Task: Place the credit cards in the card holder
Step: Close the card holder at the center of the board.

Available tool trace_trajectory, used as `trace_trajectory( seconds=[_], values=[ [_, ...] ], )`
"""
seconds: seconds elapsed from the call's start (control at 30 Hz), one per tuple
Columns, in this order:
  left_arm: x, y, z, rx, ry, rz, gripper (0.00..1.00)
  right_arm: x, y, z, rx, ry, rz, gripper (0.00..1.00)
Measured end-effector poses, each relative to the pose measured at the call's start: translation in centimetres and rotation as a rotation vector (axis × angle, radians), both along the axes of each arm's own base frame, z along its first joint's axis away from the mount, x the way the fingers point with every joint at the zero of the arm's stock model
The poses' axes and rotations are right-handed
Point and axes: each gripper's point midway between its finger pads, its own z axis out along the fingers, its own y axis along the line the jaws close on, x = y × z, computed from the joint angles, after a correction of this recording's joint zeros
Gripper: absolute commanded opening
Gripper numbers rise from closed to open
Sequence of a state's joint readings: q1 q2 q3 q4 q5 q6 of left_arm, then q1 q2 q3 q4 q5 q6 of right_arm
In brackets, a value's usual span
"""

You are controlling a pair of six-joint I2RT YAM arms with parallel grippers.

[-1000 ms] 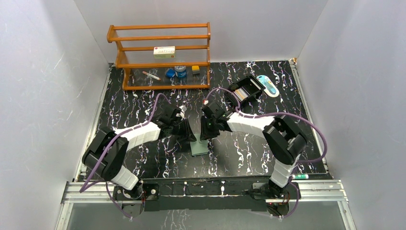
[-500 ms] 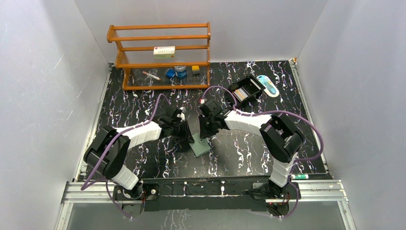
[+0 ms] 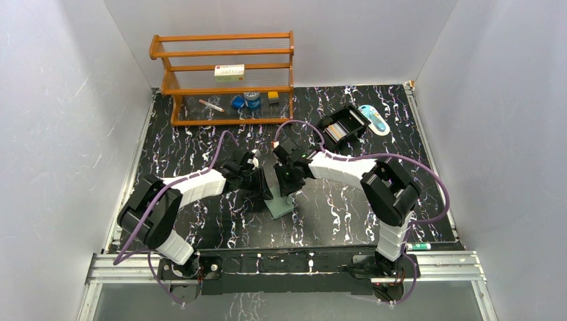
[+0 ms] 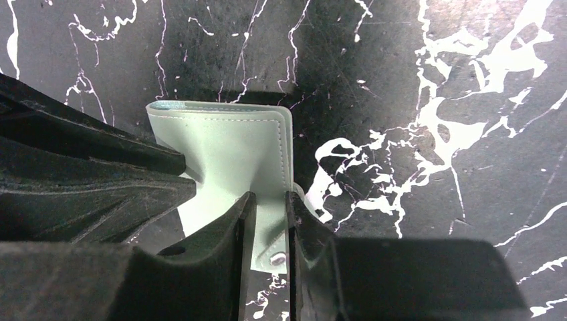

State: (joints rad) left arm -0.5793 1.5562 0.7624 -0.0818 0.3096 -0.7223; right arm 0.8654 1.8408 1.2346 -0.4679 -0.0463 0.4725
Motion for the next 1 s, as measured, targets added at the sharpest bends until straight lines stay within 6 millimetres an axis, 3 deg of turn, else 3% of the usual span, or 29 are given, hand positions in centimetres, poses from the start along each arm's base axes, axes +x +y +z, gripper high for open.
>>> trace_trajectory(
  seconds=[0.13,0.3,0.4,0.63,1.0],
  values=[
    [-0.1,0.1,0.4,0.0,-0.01,-0.003,0.31,0.4,-0.2,0.6,-0.002,-0.023,-0.024,0.34],
    [0.1,1.4,1.2,0.061,-0.044,0.017,0.35,0.7,-1.2,3.9,0.068,-0.093,-0.061,0.36],
    [0.3,2.0,1.1,0.102,-0.056,0.018,0.39,0.9,-1.6,4.8,0.114,-0.116,-0.074,0.36],
    [-0.1,2.7,0.0,0.146,-0.031,-0.001,0.36,-1.1,-2.7,2.7,0.181,-0.023,-0.071,0.29],
    [-0.2,1.8,-0.8,0.114,-0.008,-0.027,0.31,-1.3,-0.2,2.5,0.284,0.023,-0.033,0.26]
  ],
)
